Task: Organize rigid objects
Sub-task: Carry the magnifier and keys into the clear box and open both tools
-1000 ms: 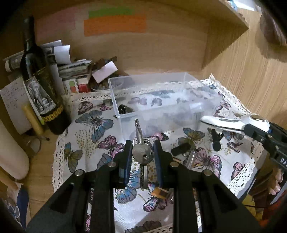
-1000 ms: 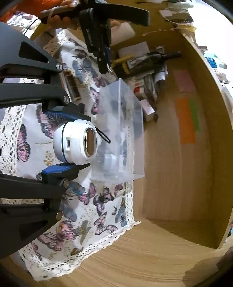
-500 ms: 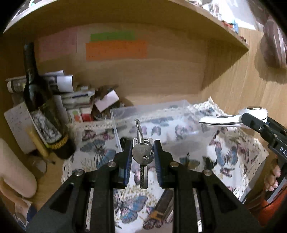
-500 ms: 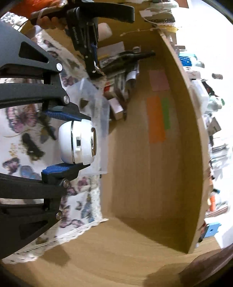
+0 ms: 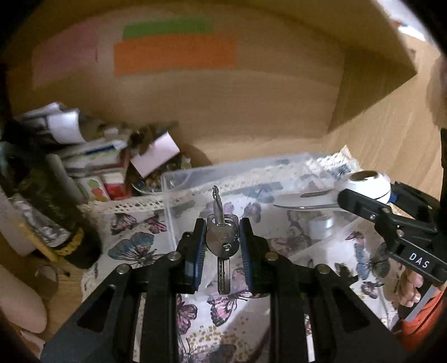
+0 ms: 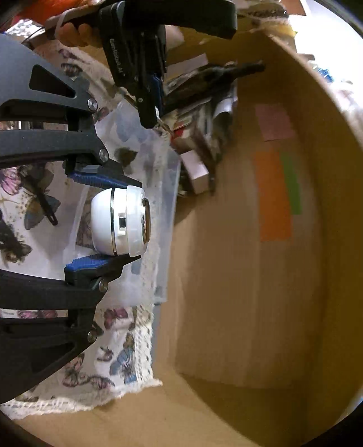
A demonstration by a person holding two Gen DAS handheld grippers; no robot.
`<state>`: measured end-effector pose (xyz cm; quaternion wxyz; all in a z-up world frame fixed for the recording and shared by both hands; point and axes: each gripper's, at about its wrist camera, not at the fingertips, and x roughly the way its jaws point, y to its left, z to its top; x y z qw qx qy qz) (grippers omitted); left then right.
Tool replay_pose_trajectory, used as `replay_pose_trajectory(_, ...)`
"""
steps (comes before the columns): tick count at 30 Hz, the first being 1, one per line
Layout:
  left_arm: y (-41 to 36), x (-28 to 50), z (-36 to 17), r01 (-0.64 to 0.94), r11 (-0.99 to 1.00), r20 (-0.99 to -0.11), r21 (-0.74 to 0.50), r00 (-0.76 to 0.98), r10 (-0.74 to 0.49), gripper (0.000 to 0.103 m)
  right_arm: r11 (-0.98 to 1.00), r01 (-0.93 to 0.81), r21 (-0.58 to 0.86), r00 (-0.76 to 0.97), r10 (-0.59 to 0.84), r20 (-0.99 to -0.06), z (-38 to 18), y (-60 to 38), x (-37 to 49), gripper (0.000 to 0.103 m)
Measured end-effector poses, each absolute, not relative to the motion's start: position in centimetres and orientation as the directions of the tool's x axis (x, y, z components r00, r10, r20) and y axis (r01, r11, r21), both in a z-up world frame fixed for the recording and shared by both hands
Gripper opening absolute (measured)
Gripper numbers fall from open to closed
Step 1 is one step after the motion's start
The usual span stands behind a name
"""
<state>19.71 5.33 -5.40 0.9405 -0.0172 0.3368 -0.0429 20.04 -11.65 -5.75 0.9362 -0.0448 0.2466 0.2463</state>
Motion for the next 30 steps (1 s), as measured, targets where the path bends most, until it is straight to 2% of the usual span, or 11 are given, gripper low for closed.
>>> replay_pose_trajectory(5,5.1,22.2,-7.6,0.085,0.994,-0.691,-0.072,0.714,-0.111,0.023,0.859,-0.512,0.025,0.696,0.431,-0.574,-7.8,-10.6,22.8,0.037)
replay_pose_trajectory(13,4.2,24.3,-9.4,0.098,0.994,-0.729,-0.052,0.676,-0.105,0.023,0.873,-0.487,0.020,0.648,0.377,-0.662,-9.7,-10.8,25.6,0.037)
replay_pose_trajectory(19,3.9,23.8,-8.8,0.096,0.995,-0.718,-0.037,0.690,-0.093,0.024,0.880,-0.474,0.000,0.645,0.348,-0.680,-9.9,-10.8,25.5,0.038)
replay_pose_trajectory(21,3.8,23.5,-8.3,0.094,0.995,-0.708,-0.028,0.701,-0.086,0.026,0.886,-0.464,-0.011,0.665,0.340,-0.665,-9.6,-10.9,25.1,0.046)
replay_pose_trajectory(22,3.8,23.1,-8.0,0.093,0.995,-0.702,-0.025,0.707,-0.084,0.028,0.889,-0.458,-0.017,0.680,0.338,-0.651,-9.2,-11.0,24.7,0.051)
replay_pose_trajectory(26,3.8,21.6,-6.6,0.085,0.996,-0.671,-0.014,0.738,-0.073,0.040,0.893,-0.450,-0.028,0.726,0.348,-0.593,-7.3,-11.7,22.9,0.054)
replay_pose_trajectory(30,4.0,19.4,-5.1,0.074,0.997,-0.630,-0.013,0.774,-0.066,0.063,0.897,-0.441,-0.028,0.764,0.359,-0.535,-5.4,-12.6,20.5,0.066)
